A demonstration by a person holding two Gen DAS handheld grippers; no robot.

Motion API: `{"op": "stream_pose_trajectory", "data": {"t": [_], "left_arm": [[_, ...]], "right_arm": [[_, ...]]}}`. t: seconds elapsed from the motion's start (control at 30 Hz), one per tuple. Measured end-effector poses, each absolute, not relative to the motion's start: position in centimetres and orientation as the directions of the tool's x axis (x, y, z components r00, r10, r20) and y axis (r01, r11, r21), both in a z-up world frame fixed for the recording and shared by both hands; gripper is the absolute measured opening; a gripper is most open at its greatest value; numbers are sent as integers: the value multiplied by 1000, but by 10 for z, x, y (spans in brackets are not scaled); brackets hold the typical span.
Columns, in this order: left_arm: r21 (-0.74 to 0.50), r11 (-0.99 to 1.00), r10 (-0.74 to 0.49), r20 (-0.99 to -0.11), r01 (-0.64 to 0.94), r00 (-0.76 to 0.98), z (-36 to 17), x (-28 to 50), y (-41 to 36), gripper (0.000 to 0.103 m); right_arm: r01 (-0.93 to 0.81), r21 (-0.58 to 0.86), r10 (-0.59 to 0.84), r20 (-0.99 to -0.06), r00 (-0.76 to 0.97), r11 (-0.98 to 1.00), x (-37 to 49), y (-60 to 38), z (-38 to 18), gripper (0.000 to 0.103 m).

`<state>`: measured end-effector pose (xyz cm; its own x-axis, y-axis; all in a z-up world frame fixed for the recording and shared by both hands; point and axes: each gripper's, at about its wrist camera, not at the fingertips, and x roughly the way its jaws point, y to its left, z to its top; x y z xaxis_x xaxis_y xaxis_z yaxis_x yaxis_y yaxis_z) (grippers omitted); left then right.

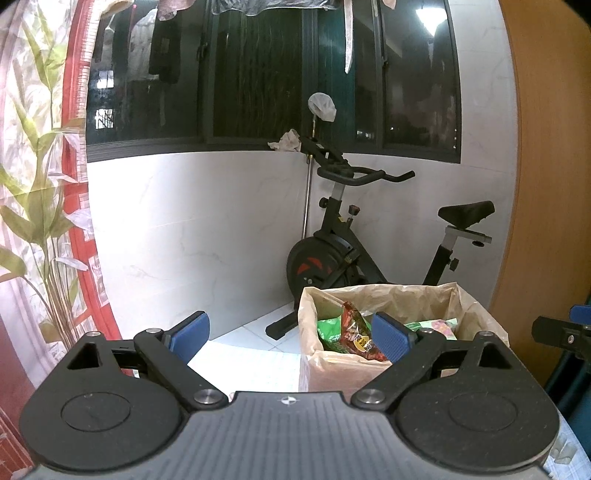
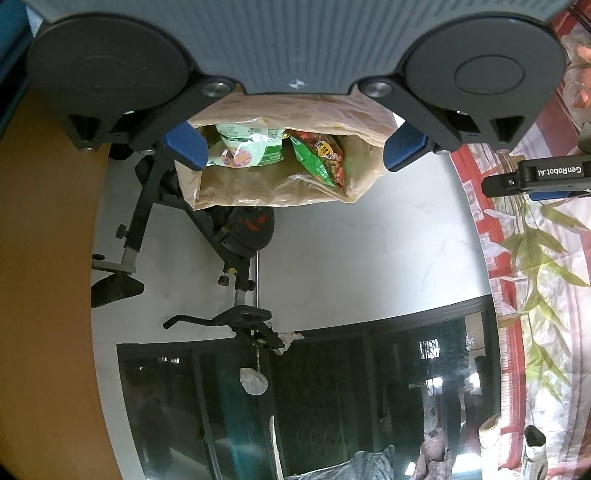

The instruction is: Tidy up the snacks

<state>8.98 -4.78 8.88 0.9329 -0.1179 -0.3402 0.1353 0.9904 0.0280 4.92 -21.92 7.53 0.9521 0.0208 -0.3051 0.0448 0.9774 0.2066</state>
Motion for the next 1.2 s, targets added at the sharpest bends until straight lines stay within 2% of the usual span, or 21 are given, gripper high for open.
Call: {"op": "stream_pose_trajectory", "data": {"t": [1.2], "left_arm": [[23,993,-98,-351,113,931,90,86,-54,96]], "right_arm": [[44,209,24,-312,950,977,52,-220,73,103]]}}
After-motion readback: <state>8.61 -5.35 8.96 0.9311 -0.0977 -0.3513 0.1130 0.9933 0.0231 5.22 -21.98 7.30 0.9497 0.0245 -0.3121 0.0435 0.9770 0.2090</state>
